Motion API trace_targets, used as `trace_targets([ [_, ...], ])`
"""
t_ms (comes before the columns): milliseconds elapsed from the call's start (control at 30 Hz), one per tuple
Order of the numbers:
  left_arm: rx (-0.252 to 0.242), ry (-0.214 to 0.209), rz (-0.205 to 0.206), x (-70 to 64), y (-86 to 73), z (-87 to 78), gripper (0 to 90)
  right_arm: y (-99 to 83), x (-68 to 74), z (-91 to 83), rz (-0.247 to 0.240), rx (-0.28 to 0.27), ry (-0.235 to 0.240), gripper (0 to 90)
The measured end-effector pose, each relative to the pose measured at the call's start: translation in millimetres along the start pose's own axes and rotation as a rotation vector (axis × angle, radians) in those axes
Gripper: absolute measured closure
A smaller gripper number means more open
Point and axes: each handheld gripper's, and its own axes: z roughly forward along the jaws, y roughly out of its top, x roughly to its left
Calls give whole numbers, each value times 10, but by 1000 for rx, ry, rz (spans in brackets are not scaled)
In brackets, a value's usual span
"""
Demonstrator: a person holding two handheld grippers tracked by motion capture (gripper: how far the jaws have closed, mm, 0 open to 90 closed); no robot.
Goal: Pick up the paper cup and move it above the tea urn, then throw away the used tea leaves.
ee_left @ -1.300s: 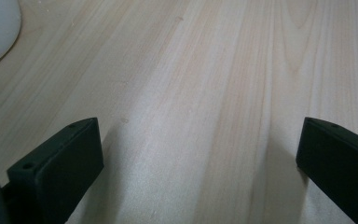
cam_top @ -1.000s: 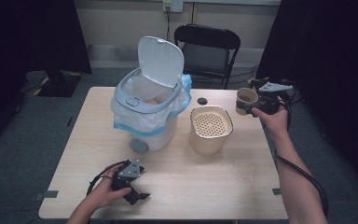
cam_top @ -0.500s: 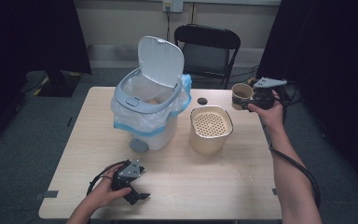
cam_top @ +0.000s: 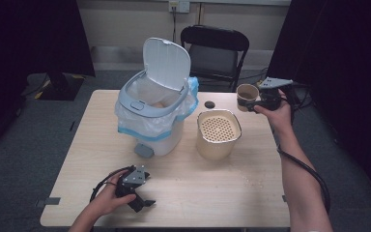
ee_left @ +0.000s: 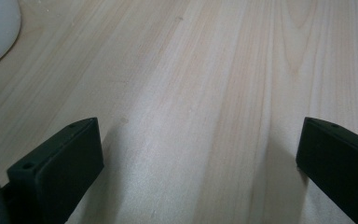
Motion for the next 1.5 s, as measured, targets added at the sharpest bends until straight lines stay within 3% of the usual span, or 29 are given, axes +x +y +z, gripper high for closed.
trace_targets([
  [267, 0, 0, 0, 0, 0, 0, 0, 26, 71, -22, -49, 13, -6, 277],
  [367, 1, 0, 0, 0, 0, -1, 0, 53, 122, -20, -94, 29, -20, 278],
  [500, -4, -1, -2, 0, -2, 3, 0, 108, 194, -16, -175, 24, -43, 280],
  [667, 1, 1, -2, 0, -1, -1, 0, 217, 312, -15, -327, 15, -84, 283],
  [700, 1, 1, -2, 0, -1, -1, 0, 217, 312, -15, -327, 15, -84, 283],
  [733, 1, 1, -2, 0, 0, -1, 0, 263, 372, 2, -415, 36, -103, 285],
  [933, -3, 0, -2, 1, -2, 2, 0, 347, 576, 31, -647, 71, -177, 290],
  [1033, -2, -4, -2, 2, -2, 2, 0, 370, 694, 51, -779, 126, -216, 292],
  [1167, 2, -5, 3, 6, 1, 0, 0, 339, 928, 134, -1111, 277, -335, 294],
  [1200, 2, -5, 3, 6, 1, 0, 0, 320, 989, 161, -1198, 304, -355, 295],
  [1233, 2, -6, 2, 5, 1, 1, 0, 301, 1031, 185, -1249, 310, -344, 299],
  [1300, 3, -6, 2, 6, 1, 1, 0, 260, 1110, 218, -1348, 366, -413, 300],
  [1333, 2, -6, 2, 6, 1, 1, 0, 258, 1132, 222, -1375, 363, -419, 301],
  [1367, 1, -5, 2, 5, 1, 1, 0, 246, 1154, 223, -1402, 362, -458, 301],
  [1433, 1, -6, 3, 6, 0, 2, 0, 257, 1192, 225, -1521, 361, -537, 302],
  [1500, 1, -6, 3, 6, 1, 1, 0, 256, 1226, 208, -1604, 366, -624, 301],
])
